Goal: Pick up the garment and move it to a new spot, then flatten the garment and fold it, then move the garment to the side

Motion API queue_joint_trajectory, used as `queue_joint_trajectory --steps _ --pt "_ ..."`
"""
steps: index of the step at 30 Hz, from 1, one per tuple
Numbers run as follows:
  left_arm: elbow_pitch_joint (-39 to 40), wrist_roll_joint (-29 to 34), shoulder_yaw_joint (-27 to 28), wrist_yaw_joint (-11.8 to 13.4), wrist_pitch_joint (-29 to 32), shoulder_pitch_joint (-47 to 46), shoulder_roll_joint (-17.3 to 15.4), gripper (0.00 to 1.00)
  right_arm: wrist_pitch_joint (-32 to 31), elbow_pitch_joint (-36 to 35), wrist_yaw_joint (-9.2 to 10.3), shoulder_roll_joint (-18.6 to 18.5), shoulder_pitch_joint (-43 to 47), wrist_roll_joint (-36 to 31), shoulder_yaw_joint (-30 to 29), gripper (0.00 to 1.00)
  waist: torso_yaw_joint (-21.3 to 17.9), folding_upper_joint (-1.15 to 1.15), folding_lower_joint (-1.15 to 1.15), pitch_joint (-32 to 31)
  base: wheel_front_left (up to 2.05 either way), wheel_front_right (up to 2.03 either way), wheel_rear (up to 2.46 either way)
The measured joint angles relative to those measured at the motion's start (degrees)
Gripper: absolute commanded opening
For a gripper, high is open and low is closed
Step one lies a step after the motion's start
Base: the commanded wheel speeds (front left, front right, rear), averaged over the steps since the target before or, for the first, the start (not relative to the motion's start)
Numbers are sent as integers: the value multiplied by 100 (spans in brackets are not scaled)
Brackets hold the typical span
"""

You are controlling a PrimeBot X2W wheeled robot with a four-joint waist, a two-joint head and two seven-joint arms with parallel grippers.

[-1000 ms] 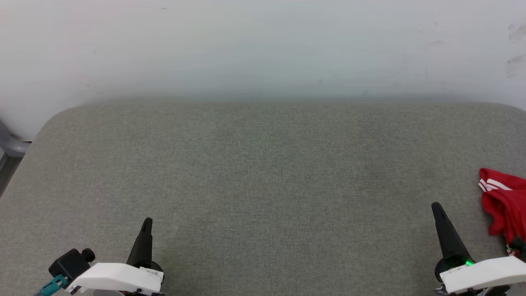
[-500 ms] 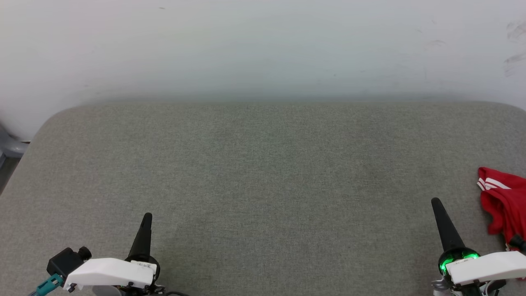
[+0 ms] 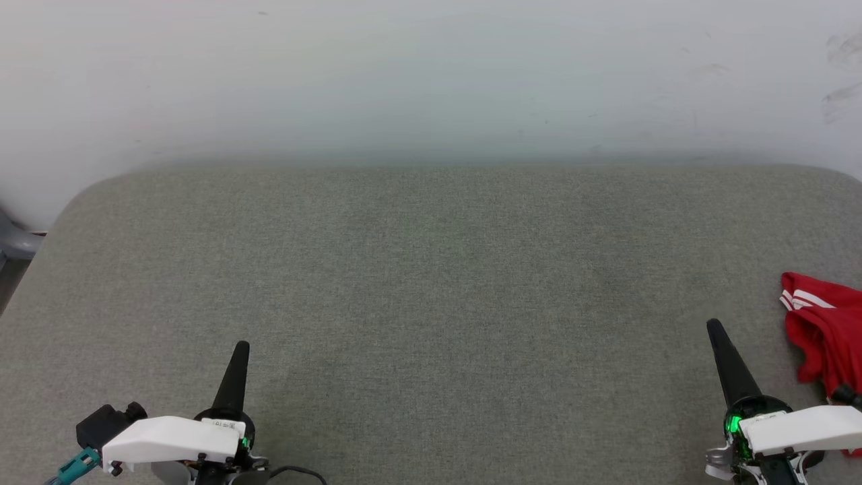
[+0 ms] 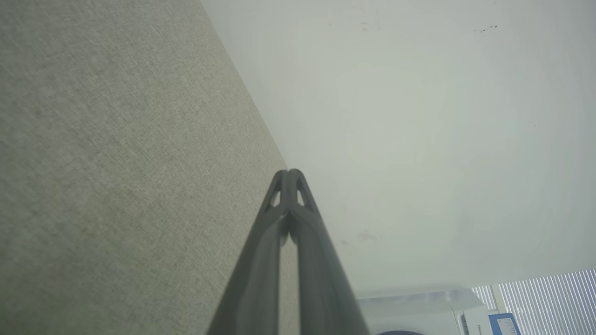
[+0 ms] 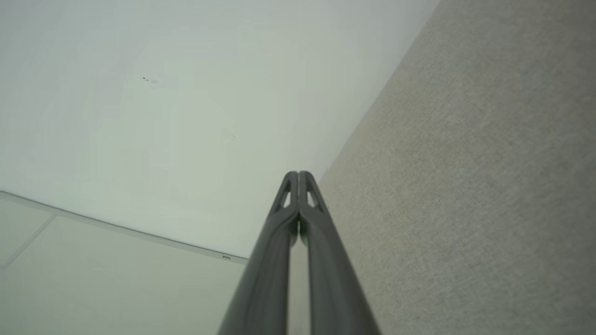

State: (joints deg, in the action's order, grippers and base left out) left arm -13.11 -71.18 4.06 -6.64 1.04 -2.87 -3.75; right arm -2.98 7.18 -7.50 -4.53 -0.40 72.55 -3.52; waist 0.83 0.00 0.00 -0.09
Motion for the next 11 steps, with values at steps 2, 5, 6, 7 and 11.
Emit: queue_joint_trajectory --steps 2,5,6,7,11 --pt "-3 -112 11 -3 32 -9 3 0 -3 29 0 0 -51 100 -2 0 -3 0 0 1 0 0 0" --pt "-13 -260 27 -19 66 -23 10 0 -11 74 0 0 -87 261 -7 0 -8 0 0 3 0 0 0" --pt "-16 -303 32 -19 82 -38 13 0 -16 89 0 0 -90 313 -8 0 -10 0 0 3 0 0 0" --pt "-18 -353 36 -23 86 -54 18 0 -18 110 0 0 -95 363 -10 0 -12 0 0 4 0 0 0" --pt "-23 -553 58 -25 137 -88 24 0 -36 178 0 1 -148 553 -16 0 -19 0 0 6 0 0 0"
